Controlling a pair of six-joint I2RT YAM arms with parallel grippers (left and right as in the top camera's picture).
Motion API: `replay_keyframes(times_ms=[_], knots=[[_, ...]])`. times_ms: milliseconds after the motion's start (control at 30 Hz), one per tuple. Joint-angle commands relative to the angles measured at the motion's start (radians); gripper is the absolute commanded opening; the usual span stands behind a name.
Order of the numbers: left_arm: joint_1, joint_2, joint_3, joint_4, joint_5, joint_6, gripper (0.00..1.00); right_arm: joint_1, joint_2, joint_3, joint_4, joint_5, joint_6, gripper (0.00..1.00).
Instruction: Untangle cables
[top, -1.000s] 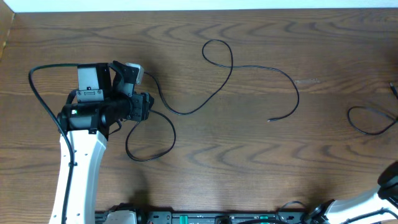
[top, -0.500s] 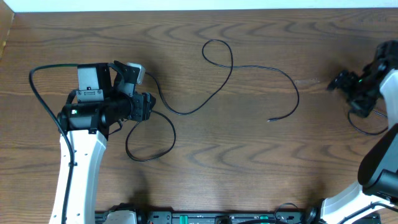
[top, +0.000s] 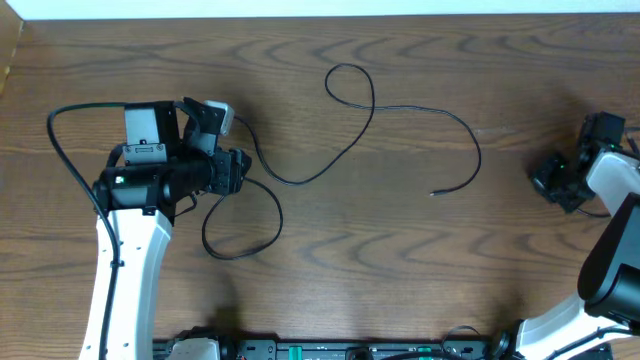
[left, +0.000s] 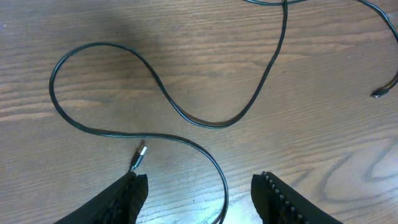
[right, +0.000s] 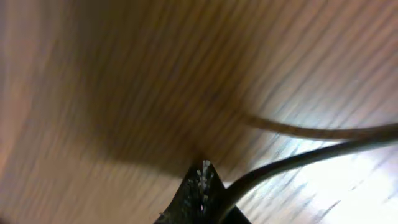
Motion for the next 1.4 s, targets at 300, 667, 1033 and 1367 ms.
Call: replay_keyframes(times_ms=[300,667,1033,1367], knots=[[-0.002,-0.001,0.001,-0.003,0.006,-0.01,0.59,-0.143,0.016,-0.108,0.326,0.327,0.044,0.01],[-0.002,-0.001,0.001,-0.006,0.006,-0.01,0.59,-0.412,0.016,-0.108,0.441,0.346,-0.009,0.01],[-0.002,-0.001,0.001,-0.004,0.006,-0.01,0.59,-0.394,0.016,-0.108,0.602,-0.36,0.09,0.99],[-0.002,-0.001,0.001,-0.002,0.006,-0.009,0.59,0.043,0.016,-0.108,0.628,-0.456,-0.103,0.99]])
